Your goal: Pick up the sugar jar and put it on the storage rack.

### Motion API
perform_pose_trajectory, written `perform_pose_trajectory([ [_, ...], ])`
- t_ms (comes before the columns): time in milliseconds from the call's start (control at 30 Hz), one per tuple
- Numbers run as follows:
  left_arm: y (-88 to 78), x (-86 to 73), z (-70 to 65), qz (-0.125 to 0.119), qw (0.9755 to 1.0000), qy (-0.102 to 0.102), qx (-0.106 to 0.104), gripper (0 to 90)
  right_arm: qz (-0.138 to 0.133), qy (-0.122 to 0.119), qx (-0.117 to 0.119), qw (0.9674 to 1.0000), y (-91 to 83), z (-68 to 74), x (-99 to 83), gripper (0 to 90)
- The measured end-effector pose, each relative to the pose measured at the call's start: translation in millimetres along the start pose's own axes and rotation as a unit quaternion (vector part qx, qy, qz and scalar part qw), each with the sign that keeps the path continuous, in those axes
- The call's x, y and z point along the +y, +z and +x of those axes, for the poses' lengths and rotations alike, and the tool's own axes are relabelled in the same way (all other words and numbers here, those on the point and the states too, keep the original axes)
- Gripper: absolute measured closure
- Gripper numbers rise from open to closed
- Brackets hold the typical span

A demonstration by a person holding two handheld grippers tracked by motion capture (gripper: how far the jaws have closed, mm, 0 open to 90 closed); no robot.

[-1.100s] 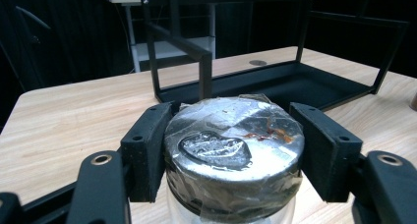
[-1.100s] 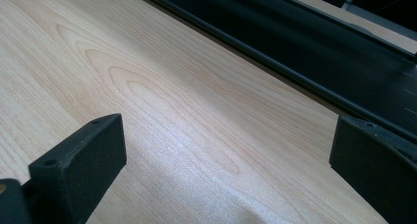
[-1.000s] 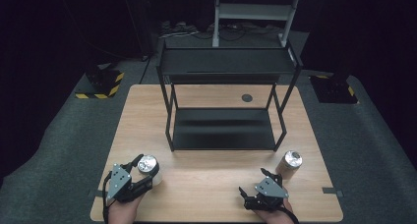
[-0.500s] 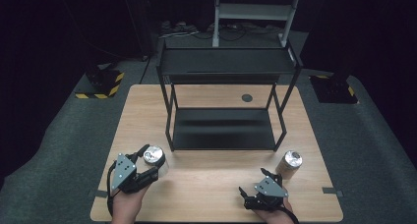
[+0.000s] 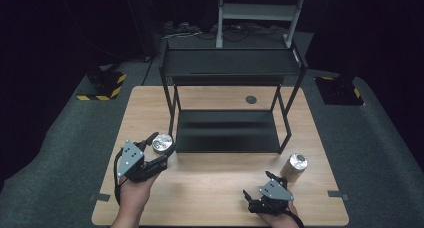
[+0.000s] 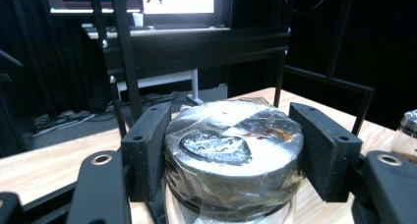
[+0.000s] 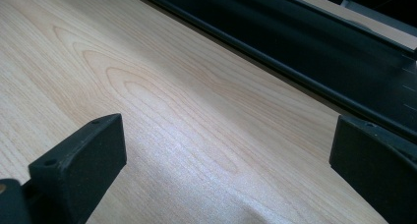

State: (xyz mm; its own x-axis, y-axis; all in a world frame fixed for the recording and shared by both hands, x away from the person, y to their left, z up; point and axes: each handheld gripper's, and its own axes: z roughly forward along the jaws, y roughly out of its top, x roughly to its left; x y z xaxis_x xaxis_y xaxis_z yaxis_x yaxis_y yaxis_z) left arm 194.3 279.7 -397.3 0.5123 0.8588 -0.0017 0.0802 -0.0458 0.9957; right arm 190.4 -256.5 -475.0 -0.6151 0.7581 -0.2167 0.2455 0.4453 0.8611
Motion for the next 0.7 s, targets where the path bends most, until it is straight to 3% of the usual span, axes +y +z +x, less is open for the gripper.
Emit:
perform_pose_trajectory([
  [233,12.0,14.5,1.1,-0.011,0.9999,-0.007,-0.009,35.3,0.0,0.003,0.001,1.0,-0.2,-0.6,-0.2,0.0],
  [700,32.4,52.9,0.3,-0.031,0.9993,0.007,-0.017,35.4,0.002,0.008,0.002,1.0,0.4,-2.0,0.6,0.0],
])
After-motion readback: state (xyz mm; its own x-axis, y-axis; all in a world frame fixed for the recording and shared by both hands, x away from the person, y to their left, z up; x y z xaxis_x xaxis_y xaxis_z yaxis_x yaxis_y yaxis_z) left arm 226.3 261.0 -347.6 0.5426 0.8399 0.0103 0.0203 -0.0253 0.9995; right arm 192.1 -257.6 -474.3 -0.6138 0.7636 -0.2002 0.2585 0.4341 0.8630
